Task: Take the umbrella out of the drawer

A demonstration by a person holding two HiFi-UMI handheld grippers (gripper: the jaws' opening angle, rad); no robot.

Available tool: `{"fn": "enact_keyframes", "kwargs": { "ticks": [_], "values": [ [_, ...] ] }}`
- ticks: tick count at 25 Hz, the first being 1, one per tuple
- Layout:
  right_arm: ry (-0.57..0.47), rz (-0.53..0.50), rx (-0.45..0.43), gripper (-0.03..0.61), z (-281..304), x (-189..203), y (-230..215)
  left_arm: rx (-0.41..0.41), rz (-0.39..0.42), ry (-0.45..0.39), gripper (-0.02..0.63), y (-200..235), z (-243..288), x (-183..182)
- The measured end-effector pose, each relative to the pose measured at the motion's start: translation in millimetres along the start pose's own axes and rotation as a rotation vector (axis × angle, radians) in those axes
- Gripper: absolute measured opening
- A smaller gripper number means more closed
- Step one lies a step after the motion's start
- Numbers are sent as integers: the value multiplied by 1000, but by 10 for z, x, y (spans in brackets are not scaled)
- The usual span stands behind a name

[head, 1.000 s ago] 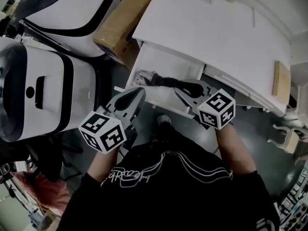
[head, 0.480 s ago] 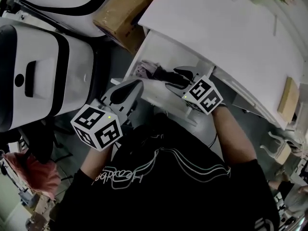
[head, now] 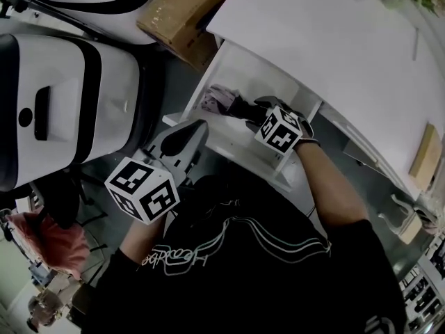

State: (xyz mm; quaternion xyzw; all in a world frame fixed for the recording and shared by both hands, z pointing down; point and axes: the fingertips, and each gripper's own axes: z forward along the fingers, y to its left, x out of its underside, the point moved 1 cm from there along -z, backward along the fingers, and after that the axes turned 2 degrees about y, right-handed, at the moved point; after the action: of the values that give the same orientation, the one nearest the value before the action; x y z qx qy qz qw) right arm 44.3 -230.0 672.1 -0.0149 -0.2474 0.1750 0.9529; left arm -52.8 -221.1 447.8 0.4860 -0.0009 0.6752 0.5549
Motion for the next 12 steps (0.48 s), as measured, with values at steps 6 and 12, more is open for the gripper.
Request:
{"fn": "enact_keyframes", "kwargs": {
  "ticks": [6,12],
  "values": [
    [97,-89,4,238,346,141,11,-19,-4,9,20,66,10,28],
    [125,-122,12,238,541,91,-18,-29,-18,15,20,150,-12,52]
  ]
}}
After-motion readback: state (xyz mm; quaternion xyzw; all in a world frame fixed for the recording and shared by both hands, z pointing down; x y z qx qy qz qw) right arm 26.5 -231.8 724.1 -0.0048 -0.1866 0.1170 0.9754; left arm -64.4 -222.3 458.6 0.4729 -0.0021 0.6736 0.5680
